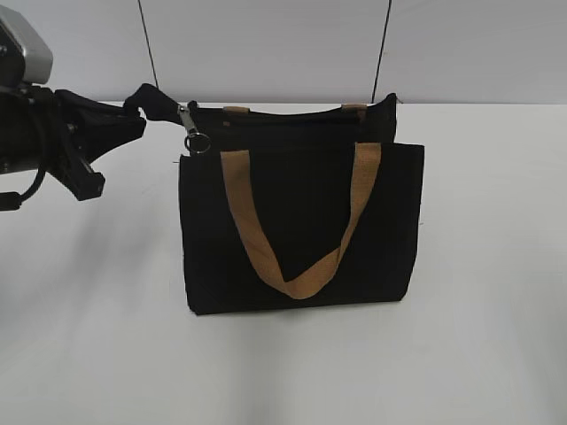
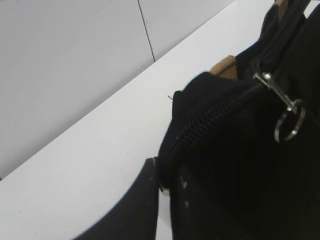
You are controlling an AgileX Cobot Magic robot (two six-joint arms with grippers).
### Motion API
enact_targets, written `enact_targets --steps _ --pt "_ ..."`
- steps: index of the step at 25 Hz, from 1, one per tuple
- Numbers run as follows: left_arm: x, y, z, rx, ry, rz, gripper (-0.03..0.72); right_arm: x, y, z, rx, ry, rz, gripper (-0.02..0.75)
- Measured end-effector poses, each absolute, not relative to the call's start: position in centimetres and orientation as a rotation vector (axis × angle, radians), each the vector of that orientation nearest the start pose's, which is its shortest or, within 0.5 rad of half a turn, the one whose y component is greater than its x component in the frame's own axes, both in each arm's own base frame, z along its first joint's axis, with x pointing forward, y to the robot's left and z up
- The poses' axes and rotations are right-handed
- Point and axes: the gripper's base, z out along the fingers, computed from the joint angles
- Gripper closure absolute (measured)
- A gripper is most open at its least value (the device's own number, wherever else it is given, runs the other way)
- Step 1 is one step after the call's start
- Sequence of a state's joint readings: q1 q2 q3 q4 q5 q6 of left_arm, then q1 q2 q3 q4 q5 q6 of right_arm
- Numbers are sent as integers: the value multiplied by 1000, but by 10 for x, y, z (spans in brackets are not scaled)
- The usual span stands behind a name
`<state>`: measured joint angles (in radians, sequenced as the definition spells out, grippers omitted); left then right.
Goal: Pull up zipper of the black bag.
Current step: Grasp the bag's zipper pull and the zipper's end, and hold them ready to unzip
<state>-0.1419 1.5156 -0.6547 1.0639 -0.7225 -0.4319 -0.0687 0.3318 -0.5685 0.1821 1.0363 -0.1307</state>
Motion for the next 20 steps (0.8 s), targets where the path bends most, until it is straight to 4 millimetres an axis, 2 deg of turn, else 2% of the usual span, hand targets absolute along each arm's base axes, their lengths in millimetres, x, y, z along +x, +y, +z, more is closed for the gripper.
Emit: enact_targets --steps 7,11,15,18,20 --pt "277 -92 221 939 1632 -359 666 107 12 320 -132 2330 160 231" --pt "278 -92 222 901 1642 -372 666 152 25 323 -239 2438 214 234" --pt "280 -92 224 890 1639 -375 666 192 56 329 -369 2500 233 234" --pt "284 -92 231 872 1625 -381 666 218 95 331 -473 2518 221 234" --pt "288 -93 236 852 1618 -390 666 235 128 332 -539 2519 244 234"
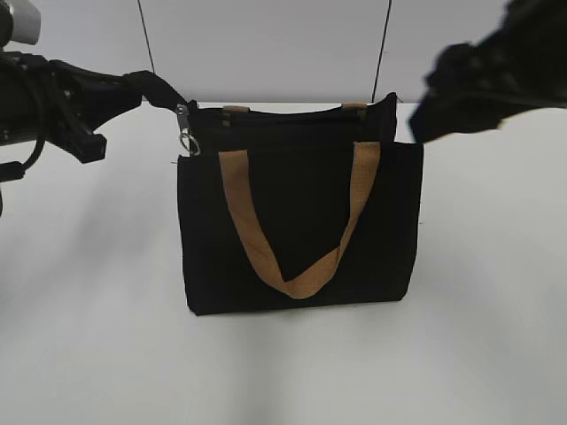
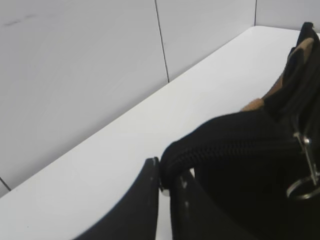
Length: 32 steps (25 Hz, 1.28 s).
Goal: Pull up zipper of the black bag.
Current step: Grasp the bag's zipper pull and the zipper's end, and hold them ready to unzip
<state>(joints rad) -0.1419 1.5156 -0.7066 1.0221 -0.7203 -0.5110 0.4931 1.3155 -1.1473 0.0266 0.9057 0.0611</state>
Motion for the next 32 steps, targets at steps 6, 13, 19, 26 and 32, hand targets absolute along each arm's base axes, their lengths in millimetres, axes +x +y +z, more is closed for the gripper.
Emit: enact_targets --steps 6,13,19,26,32 --pt "293 -94 245 835 1589 -401 666 268 230 327 -756 2460 419 245" --pt "293 -99 250 844 1546 -438 667 294 286 307 -832 2443 613 386" --pt "296 -100 257 842 1518 -438 667 299 297 294 -799 2488 701 461" --pt "296 -101 257 843 1511 -445 668 307 303 280 -666 2532 730 447" --pt "295 -101 258 828 1512 -469 668 319 303 266 -496 2568 696 445"
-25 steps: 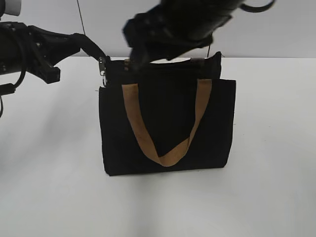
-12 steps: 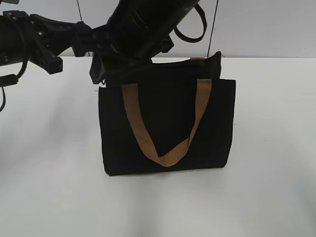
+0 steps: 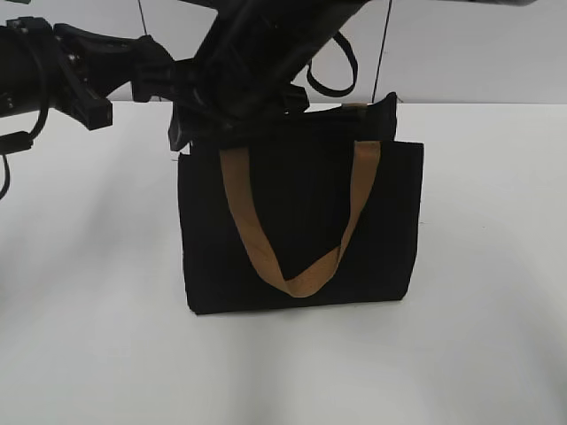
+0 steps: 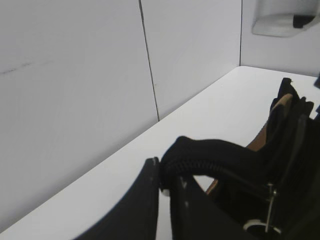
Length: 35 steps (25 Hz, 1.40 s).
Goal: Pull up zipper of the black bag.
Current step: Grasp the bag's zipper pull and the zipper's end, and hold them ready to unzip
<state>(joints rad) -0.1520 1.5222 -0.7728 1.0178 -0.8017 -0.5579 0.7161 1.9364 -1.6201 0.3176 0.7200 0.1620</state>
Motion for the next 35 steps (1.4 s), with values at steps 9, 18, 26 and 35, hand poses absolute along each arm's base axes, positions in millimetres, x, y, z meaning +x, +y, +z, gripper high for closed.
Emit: enact_targets --steps 9,18,26,35 --pt "295 -102 258 823 1514 -476 668 326 302 264 -464 2531 652 750" --pt "296 -98 246 811 1671 -460 668 312 303 276 -632 2532 736 753" --pt "282 -97 224 890 1959 -567 668 304 285 297 -712 2564 798 753" --pt "279 -93 217 751 2136 -637 669 324 255 305 -620 2568 930 753"
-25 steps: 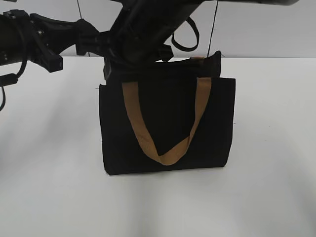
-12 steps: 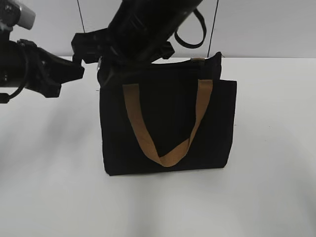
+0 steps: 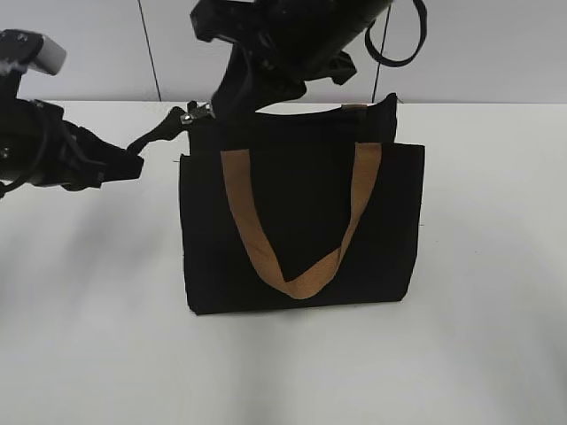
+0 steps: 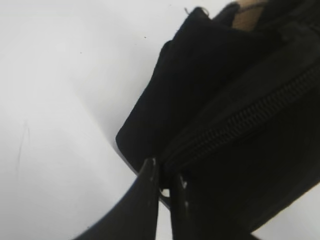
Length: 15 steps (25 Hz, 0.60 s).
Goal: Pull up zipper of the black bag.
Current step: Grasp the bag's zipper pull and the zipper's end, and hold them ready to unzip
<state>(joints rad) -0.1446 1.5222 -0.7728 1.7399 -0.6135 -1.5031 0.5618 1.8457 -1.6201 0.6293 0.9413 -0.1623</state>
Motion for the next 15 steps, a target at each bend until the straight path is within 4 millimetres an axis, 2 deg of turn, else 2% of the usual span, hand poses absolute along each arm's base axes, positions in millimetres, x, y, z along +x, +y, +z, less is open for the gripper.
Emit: enact_targets --steps 8,15 --pt "282 -83 218 705 2147 -622 669 332 225 316 -616 2574 819 753" --pt "283 -81 218 697 2149 -612 669 333 187 322 -654 2657 607 753"
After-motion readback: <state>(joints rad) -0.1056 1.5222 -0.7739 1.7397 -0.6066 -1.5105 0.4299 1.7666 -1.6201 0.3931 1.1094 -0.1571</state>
